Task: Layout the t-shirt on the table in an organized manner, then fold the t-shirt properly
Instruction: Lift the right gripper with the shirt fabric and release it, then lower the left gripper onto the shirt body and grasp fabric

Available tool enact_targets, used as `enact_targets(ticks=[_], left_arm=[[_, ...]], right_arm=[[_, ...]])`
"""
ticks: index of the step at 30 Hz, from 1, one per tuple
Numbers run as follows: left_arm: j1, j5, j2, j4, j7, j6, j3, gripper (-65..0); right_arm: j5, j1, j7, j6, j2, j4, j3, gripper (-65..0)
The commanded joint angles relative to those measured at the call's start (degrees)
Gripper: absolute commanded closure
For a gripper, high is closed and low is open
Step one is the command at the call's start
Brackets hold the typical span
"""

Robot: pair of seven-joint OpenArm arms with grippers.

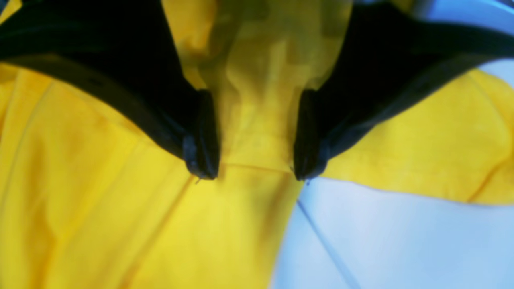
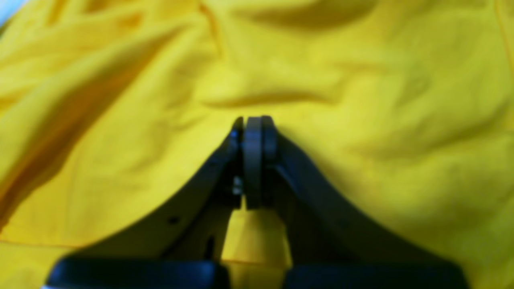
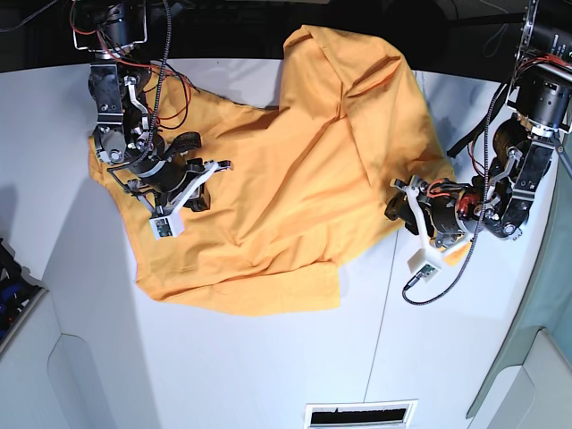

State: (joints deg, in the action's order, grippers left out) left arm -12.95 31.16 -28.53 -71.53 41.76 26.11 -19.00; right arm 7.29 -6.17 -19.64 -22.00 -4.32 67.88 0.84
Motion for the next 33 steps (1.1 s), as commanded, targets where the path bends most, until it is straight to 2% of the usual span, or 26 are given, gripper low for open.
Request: enact_targets(ticks=[1,4,10,12,14,21,24,29,33], left_arm=[[-0.26,-0.57,-0.52,-2.93,-0.72,-0.9,0.39,-33.7],[2.36,-3.17,-0.55,-7.91,0.46,-3.19,0.39,-33.7],[7.06,-3.65,-0.5,-10.49,1.18,-3.72,0.39,-33.7],[7.72,-5.66,-0.35,-11.58,0.96,-6.97,0.39,-33.7],[8.28,-7.63,0.15,-13.14,0.98,-8.76,1.18,-33.7],[8.85,-6.51,1.42,-16.79,2.27,-9.16,3.34,-33.7],[9.38,-7.58,3.13,-18.45,2.67,-10.82,3.34,-33.7],[13.38,-14.78,8.57,-21.55,2.62,-16.61,3.34,-33.7],[16.59,-23.43,12.83,-24.76,2.8,-24.06,3.34,-33.7]], right_arm=[[-0.11,-1.49,1.25,-0.35,-0.66,-0.72,0.17,0.0],[-2.29,-2.69,3.78,-1.42,-0.74,-3.89,0.17,0.0],[-2.86,-4.83,4.0,-1.33,-0.76,-5.16,0.17,0.0],[-2.99,-5.29,4.0,-1.31,-0.76,-5.16,0.17,0.0],[-3.08,-5.46,4.0,-1.33,-0.79,-5.16,0.17,0.0],[-3.02,-5.44,4.0,-1.36,-0.46,-5.16,0.17,0.0],[-3.26,-5.42,4.0,-1.36,-0.52,-5.16,0.17,0.0],[-3.45,-5.44,3.98,-1.36,-0.79,-5.16,0.17,0.0],[-3.45,-5.53,3.96,-1.36,-0.79,-5.16,0.17,0.0]])
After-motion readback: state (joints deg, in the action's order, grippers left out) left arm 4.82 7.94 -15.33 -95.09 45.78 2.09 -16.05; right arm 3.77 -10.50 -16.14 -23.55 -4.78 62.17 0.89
